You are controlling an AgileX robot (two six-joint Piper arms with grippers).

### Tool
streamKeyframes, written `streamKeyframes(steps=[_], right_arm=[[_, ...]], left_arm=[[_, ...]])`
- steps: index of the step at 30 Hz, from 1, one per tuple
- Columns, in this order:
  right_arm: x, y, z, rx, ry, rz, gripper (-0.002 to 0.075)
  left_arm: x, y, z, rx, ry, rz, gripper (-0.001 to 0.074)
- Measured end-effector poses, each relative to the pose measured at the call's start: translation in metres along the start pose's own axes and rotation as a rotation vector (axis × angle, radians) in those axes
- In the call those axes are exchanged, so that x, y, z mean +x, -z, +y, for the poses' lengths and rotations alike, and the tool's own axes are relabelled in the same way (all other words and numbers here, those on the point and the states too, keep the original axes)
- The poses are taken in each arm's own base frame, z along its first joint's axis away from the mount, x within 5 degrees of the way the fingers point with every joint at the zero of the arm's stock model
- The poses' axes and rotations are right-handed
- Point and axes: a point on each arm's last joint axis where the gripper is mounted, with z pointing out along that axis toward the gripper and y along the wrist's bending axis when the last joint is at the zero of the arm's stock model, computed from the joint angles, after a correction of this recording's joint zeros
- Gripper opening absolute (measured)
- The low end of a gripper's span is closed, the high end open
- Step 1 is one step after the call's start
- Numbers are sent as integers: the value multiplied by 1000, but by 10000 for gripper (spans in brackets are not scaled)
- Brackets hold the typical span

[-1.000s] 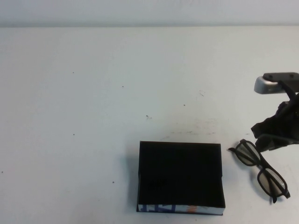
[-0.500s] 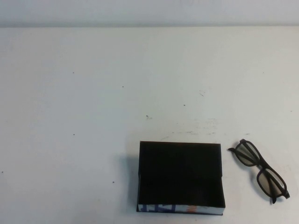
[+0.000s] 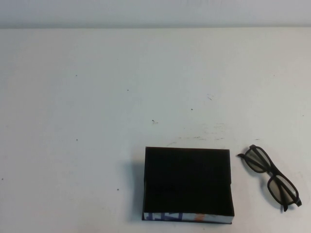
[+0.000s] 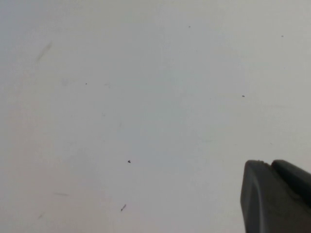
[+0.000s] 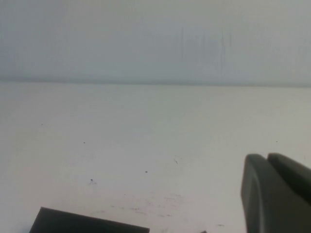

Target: Take glasses out of glasses case

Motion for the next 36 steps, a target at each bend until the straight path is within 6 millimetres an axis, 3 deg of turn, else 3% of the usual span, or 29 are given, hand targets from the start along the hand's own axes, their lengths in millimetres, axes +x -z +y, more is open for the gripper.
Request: streamKeyframes(steps=[9, 26, 30, 36], right_arm=[[24, 15, -1, -9, 3, -19, -18], [28, 16, 0, -17, 0, 15, -18], [32, 24, 0, -18, 3, -22, -18], [59, 32, -7, 64, 7, -124, -18]], left_arm=[[0, 0, 0, 0, 0, 0, -5], [0, 0, 0, 0, 0, 0, -5], [0, 0, 0, 0, 0, 0, -5], [0, 0, 0, 0, 0, 0, -5]])
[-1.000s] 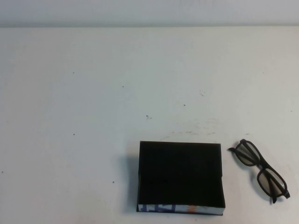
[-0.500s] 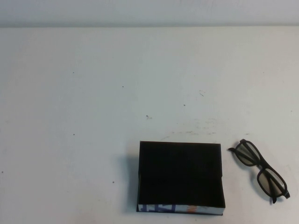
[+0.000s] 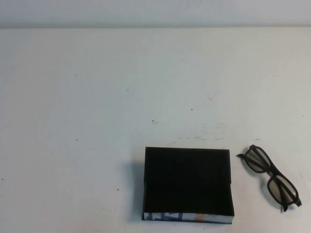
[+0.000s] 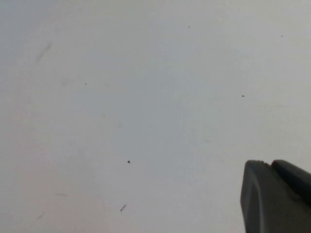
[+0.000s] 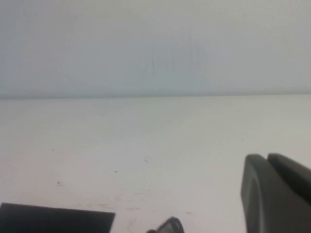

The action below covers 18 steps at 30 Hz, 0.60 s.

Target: Take glasses out of glasses case

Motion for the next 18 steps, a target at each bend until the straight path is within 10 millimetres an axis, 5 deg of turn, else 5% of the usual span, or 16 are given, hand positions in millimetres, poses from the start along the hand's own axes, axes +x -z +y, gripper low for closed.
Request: streamKeyframes(steps=[9, 18], right_arm=[[91, -18, -24, 161, -32, 138, -18], [101, -17, -28, 191, 92, 226, -18]], left_arm=[[0, 0, 0, 0, 0, 0, -5], [0, 0, 0, 0, 0, 0, -5]])
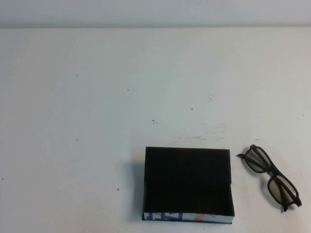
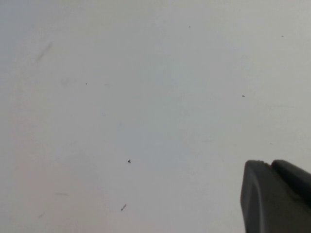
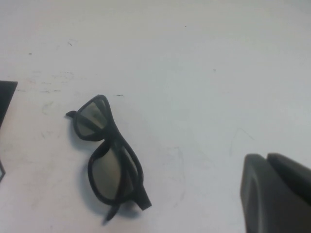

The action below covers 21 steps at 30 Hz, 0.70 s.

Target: Take glasses out of glasses case

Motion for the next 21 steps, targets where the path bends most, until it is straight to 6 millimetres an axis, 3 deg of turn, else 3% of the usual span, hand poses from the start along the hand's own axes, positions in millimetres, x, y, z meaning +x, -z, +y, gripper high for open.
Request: streamKeyframes(steps=[21], right_arm=[[0, 0, 0, 3, 4, 0, -18]], left_arm=[[0, 0, 0, 0, 0, 0, -5]])
